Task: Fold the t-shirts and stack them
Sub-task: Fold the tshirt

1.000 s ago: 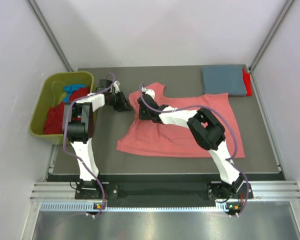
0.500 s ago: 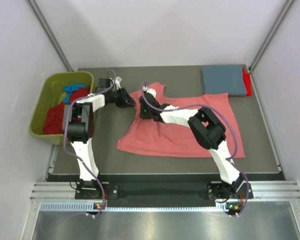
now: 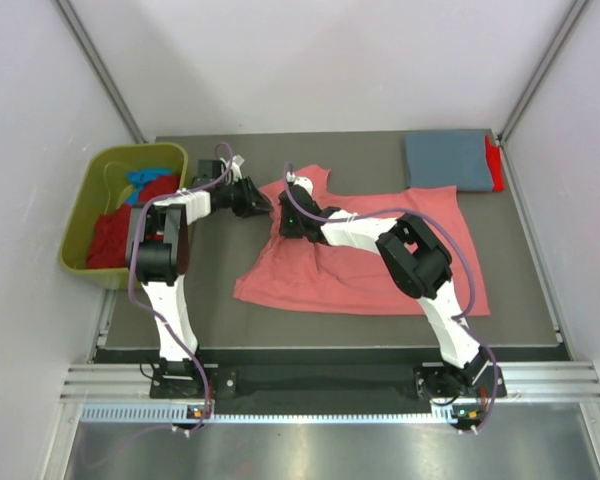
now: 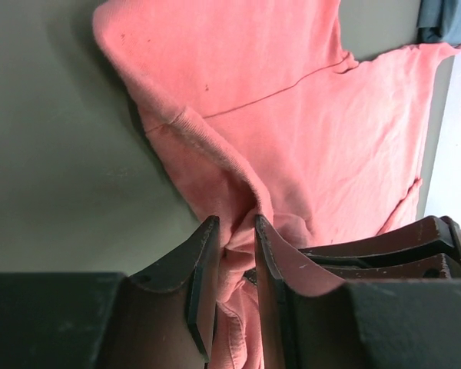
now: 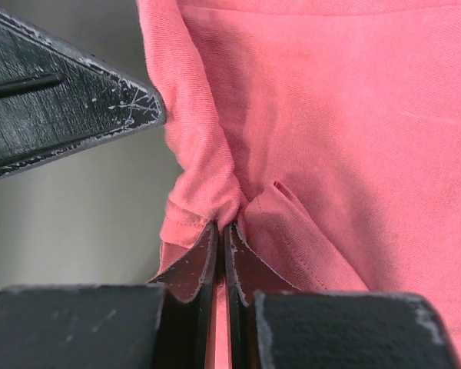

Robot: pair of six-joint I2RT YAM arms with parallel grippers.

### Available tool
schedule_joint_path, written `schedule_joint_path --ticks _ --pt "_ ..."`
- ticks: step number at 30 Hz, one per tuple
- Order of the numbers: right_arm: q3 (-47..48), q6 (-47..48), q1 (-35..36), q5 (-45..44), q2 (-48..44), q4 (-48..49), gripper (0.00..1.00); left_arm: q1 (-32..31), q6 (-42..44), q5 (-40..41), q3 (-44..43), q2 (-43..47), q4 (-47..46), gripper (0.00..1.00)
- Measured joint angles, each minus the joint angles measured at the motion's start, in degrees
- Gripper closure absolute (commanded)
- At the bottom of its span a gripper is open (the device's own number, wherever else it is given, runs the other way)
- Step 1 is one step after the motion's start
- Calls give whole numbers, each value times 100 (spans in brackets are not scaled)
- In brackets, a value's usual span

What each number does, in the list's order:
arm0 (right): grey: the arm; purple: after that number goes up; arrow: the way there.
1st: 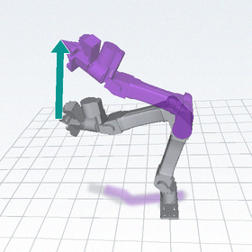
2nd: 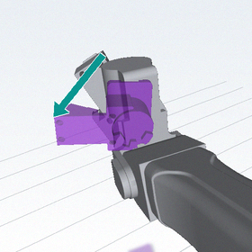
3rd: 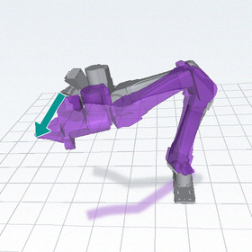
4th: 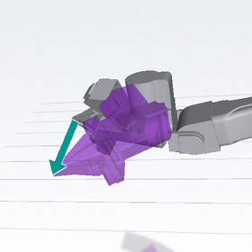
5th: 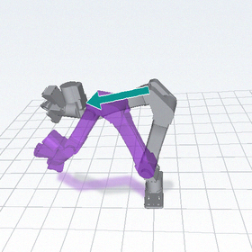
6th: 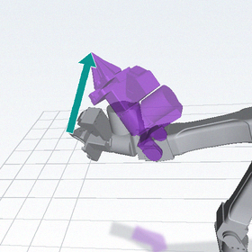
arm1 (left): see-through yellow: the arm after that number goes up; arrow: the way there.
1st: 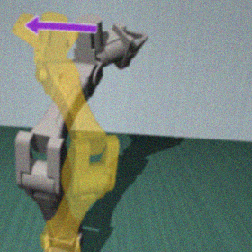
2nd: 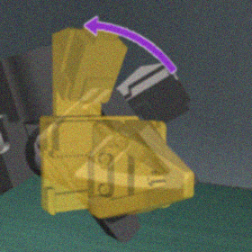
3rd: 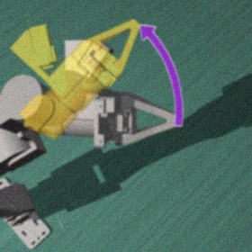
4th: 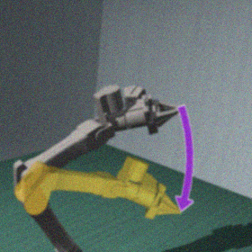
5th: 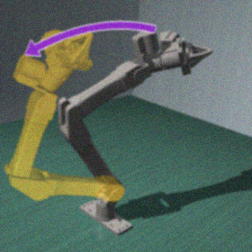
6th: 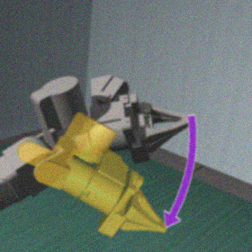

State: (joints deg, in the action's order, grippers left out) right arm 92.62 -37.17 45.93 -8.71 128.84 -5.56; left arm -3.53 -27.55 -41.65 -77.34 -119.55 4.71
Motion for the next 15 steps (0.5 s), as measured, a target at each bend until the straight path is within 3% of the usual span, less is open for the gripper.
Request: schedule_joint_path --ticks 15 --pt "0 0 -7 24 0 2 100 -7 -94 -107 42 -9 -232 71"
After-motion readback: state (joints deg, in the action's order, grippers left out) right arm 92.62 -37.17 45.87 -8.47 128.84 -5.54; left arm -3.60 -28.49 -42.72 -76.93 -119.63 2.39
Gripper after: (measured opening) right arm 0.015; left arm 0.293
